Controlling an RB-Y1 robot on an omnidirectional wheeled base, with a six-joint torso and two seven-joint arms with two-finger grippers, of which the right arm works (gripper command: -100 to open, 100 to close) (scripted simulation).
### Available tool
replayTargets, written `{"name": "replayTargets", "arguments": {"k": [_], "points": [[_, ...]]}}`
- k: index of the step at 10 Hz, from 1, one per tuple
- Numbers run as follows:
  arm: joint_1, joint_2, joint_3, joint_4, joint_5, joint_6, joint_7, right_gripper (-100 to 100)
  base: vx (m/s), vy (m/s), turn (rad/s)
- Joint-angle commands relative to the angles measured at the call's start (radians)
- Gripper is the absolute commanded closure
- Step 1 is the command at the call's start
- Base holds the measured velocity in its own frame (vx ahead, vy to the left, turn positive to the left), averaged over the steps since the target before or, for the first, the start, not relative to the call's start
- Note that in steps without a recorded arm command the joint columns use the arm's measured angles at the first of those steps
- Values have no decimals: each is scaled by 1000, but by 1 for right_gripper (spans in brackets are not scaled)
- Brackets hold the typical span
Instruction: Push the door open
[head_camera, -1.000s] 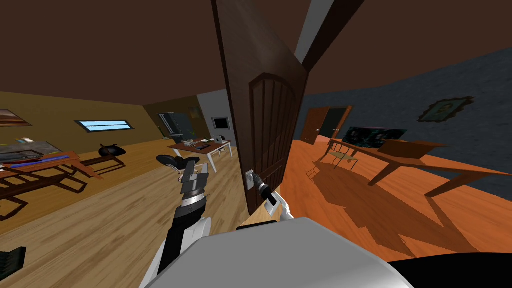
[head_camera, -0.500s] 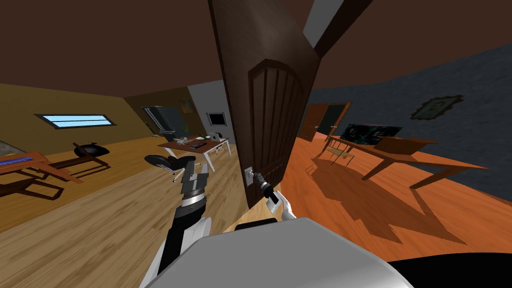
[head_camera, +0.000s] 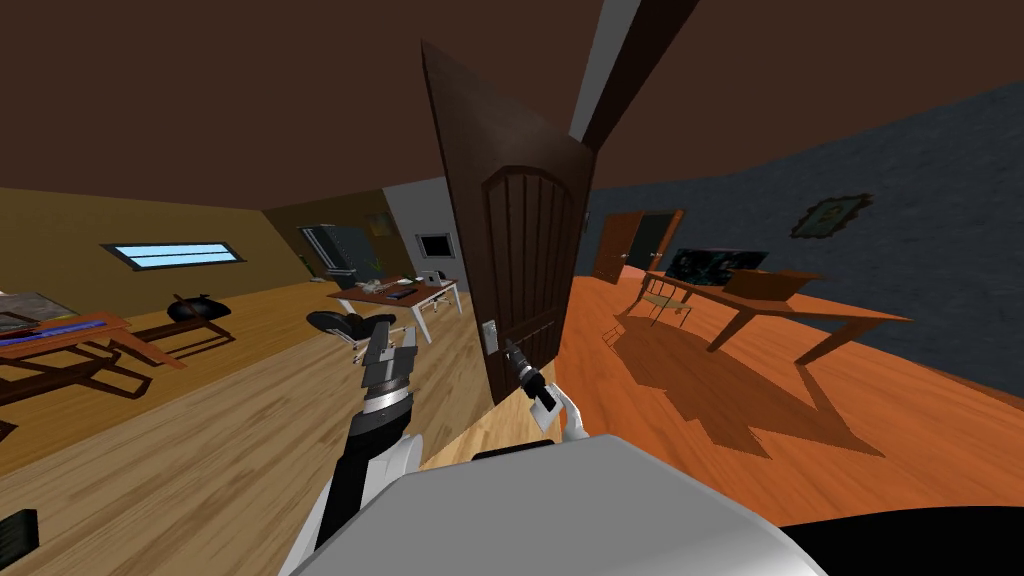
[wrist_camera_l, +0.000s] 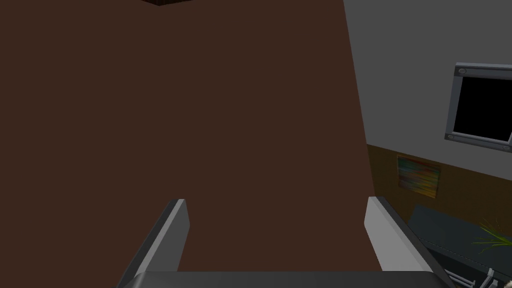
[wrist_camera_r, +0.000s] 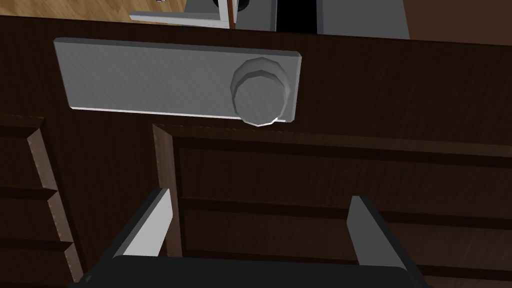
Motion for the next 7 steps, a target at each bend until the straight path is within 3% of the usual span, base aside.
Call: {"name": "replayTargets", "arguments": {"k": [1, 3, 7], "points": [[8, 10, 8, -11, -1, 0, -8, -100, -232, -74, -25], [-1, -1, -2, 2, -2, -4, 0, -100, 0, 20, 18], [-12, 5, -15, 19, -4, -13, 8, -100, 215, 128, 21]]}}
